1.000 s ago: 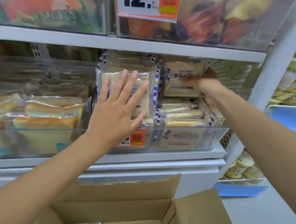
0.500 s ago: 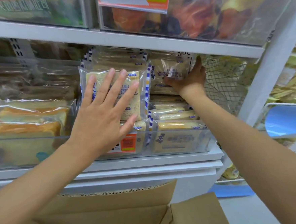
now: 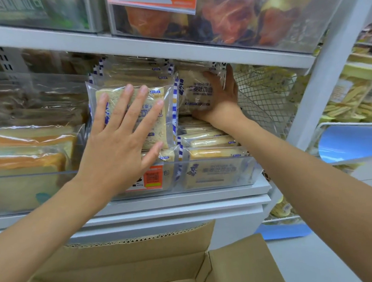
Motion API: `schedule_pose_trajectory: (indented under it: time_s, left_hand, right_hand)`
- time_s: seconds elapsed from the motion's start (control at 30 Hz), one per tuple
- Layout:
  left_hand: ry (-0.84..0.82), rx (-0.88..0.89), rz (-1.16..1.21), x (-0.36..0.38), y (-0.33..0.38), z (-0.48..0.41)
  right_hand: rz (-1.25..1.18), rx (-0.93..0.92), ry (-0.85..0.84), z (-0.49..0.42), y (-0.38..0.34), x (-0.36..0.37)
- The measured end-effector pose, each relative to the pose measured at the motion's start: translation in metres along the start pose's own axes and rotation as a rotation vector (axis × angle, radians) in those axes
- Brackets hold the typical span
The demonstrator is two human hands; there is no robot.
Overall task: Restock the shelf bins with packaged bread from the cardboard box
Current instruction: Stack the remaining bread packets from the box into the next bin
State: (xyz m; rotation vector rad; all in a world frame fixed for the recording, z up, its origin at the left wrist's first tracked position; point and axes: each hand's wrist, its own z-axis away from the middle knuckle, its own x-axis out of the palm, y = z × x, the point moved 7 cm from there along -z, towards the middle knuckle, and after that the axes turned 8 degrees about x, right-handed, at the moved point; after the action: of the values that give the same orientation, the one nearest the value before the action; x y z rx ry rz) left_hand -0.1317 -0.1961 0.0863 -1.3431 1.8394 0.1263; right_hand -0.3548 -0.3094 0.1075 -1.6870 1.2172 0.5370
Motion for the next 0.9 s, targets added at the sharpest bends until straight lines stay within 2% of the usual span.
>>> schedule_pose_trajectory:
  time_s: [0.1,0.37,0.5,0.63,0.73,0.83,0.9]
  left_hand:
    - [0.007,0.005,0.003,0.0,0.0,0.0]
    - [-0.006,0.012,0.014,0.0,0.001,0.001]
    - [-0.021,0.014,0.073,-0.003,0.0,0.0]
    - [0.065,0.017,0.254,-0.023,-0.002,0.003]
    - [0.159,-0.003,0.249,-0.042,-0.001,0.017]
    - [0.029,-0.043,0.294,-0.043,0.003,0.031]
    - [-0.031,-0.073,0.348,-0.046,0.008,0.041]
  right_hand:
    - [0.101,-0.108,0.107,0.005,-0.009,-0.004]
    - [-0.081,-0.07,-0.013,0.008,-0.014,-0.001]
    - [-0.002,-0.038,-0.041,0.027,-0.023,-0.009]
    - [-0.2,-0.011,-0.026,0.077,-0.046,-0.032]
    - [-0.335,-0.09,-0.014,0.117,-0.072,-0.047]
    - [-0.194,-0.148,-0.189,0.131,-0.089,-0.031]
    - [-0.138,-0.134,-0.184,0.14,-0.089,-0.027]
